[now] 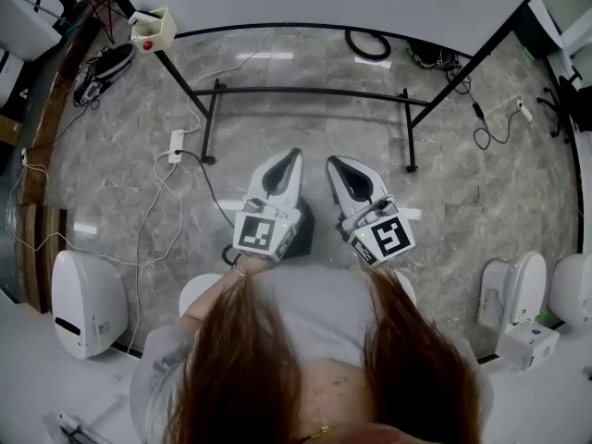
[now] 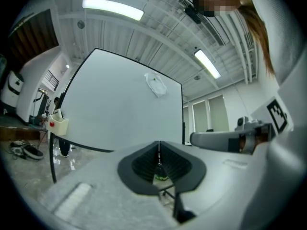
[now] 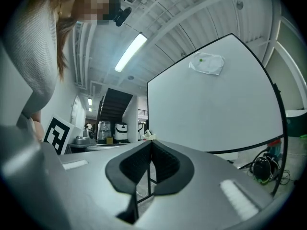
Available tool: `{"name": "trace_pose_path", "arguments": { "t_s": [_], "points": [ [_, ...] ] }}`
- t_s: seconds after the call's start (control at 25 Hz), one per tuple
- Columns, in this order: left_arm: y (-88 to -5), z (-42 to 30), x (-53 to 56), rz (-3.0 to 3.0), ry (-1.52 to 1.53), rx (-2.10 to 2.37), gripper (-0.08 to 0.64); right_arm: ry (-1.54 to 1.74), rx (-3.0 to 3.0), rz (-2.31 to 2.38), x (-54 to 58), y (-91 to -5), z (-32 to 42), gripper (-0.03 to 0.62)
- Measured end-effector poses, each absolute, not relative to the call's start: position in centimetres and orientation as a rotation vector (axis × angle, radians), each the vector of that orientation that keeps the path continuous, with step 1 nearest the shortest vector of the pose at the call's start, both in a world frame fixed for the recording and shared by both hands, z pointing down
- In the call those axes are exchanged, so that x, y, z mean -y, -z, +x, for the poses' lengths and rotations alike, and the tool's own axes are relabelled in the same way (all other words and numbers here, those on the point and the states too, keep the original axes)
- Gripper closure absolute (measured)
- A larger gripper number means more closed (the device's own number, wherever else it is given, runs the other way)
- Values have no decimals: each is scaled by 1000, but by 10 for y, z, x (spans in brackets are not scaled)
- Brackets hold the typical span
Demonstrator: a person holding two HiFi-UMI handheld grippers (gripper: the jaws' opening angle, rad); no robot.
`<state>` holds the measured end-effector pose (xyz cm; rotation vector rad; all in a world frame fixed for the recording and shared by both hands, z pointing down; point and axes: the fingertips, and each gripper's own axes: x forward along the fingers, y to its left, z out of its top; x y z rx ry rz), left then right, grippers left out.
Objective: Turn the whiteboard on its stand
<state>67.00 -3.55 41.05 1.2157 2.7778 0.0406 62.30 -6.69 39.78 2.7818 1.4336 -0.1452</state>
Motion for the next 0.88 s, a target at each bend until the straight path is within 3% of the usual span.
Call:
{"name": "trace_pose_path", "arguments": {
  "t_s": [0.52,0.88],
  "points": [
    [-398,634,-185,1089,-4,-2825,561,125,-1534,2693,-158,-380,598,598],
    [-392,601,-252,1059,-32,-2849,561,120,-1539,2663,-226,-364,578,598]
  ]
}}
